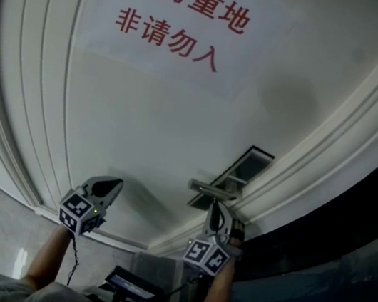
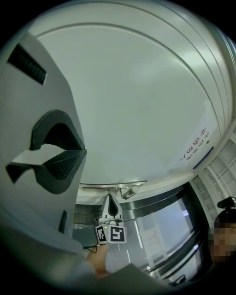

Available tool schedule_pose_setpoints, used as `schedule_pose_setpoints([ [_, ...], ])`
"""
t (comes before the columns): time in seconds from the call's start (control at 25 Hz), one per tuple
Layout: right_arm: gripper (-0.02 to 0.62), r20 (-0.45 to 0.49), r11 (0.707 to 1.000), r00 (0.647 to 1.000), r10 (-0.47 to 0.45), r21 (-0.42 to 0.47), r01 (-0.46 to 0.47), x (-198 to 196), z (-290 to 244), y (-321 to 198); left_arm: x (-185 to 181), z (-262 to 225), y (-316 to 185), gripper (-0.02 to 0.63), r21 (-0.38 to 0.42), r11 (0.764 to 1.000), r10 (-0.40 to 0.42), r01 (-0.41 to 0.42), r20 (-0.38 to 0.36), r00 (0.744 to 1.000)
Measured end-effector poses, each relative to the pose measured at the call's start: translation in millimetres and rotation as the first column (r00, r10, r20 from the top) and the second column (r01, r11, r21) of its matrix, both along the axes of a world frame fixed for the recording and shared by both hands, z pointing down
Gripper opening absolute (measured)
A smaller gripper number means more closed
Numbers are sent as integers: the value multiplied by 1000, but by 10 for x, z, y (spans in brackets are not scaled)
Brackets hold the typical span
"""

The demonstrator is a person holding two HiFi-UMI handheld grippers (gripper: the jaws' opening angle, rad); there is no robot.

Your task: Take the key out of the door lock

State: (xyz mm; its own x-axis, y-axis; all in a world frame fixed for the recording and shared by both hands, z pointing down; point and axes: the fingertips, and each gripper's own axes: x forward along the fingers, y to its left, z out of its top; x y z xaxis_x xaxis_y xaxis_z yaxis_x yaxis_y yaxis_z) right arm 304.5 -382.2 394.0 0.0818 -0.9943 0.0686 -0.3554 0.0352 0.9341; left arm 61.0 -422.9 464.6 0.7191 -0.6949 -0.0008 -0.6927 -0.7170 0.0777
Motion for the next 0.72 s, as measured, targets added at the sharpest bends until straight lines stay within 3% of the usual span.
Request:
schedule_pose_setpoints([
  [0.4, 23, -142, 1000, 990, 0, -28, -4, -1, 26, -7, 21, 12, 3, 8, -2, 1000, 7, -7, -5, 1000],
  [0.72, 23, -277, 999, 961, 11, -37, -23, 0, 45, -9, 18, 22, 7, 8, -3, 1000, 8, -8, -8, 1000],
])
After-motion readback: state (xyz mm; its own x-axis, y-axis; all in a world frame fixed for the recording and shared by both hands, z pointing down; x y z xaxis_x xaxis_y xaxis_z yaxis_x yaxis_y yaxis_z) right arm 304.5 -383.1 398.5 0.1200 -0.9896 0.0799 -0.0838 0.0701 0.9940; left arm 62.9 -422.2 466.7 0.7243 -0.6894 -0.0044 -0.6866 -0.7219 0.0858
